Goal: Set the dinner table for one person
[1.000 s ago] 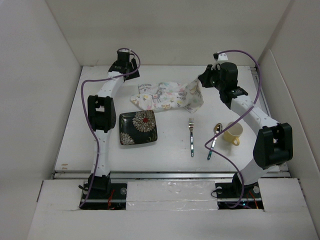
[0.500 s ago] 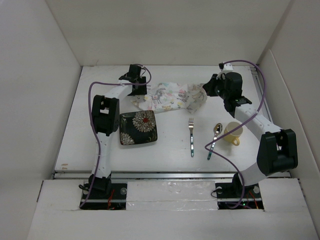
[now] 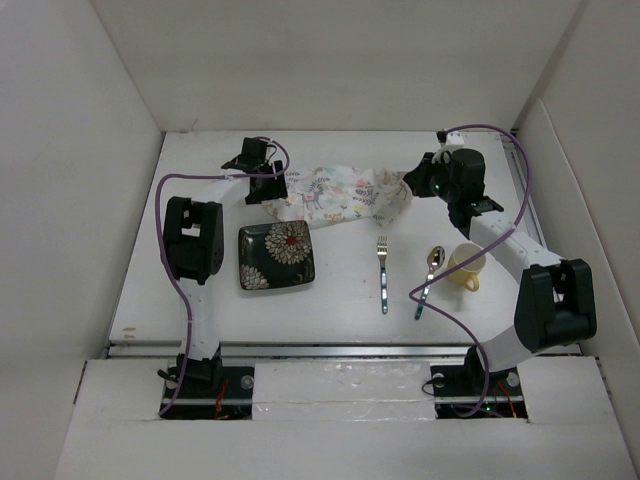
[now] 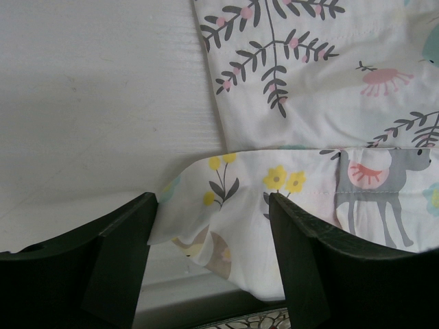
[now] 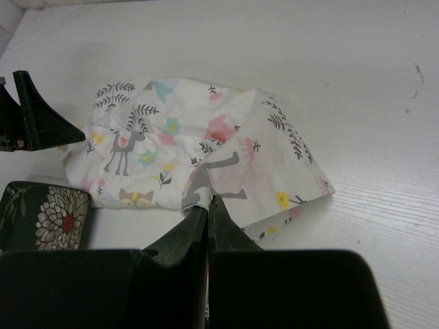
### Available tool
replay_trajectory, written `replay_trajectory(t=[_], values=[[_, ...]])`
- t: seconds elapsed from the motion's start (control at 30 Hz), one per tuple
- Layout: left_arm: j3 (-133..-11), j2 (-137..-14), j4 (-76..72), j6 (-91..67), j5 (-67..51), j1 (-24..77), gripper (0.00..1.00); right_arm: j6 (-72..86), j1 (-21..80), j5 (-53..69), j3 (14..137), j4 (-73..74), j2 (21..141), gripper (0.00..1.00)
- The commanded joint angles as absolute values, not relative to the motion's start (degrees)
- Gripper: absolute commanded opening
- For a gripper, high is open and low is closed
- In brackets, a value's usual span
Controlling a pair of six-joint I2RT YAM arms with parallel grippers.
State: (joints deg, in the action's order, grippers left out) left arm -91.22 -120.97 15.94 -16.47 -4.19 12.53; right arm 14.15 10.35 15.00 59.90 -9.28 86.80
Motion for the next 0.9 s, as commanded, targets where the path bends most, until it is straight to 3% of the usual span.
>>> replay_trajectory(t=[0.0, 0.23, 0.27, 0.37, 0.6, 0.73, 0.83, 0.87], values=[[-90.00, -117.42, 15.11, -17.49, -5.63, 12.13, 0.62, 13.89, 9.67, 16.08, 59.50, -13.01, 84.02, 0.00], [-89.29, -119.17, 15.03, -17.58, -2.81, 12.13, 0.41, 13.97, 9.67, 16.26, 59.24, -13.01, 83.41, 0.00], [-89.99, -119.53, 15.12, -17.75, -2.55, 12.13, 0.25, 13.89, 9.67, 16.26, 59.15, -13.01, 83.32, 0.00], [-90.52, -119.45, 14.59, -18.28, -2.37, 12.13, 0.00, 13.80, 9.67, 15.73, 59.06, -13.01, 82.88, 0.00], [-102.54, -114.00, 12.13, -21.52, -3.52, 11.60, 0.00, 14.59, 9.67, 16.00, 68.27, -10.99, 87.62, 0.00], [-118.88, -114.78, 14.41, -22.76, -2.03, 10.20, 0.00, 13.89, 9.14, 14.51, 86.62, -3.35, 95.26, 0.00], [-130.85, -114.44, 14.33, -26.08, -2.80, 6.96, 0.00, 12.92, 8.61, 13.19, 106.39, 3.59, 101.85, 0.00], [-134.26, -112.95, 11.11, -28.19, -4.12, 4.59, 0.00, 12.66, 8.00, 13.27, 118.36, 4.65, 105.69, 0.00]])
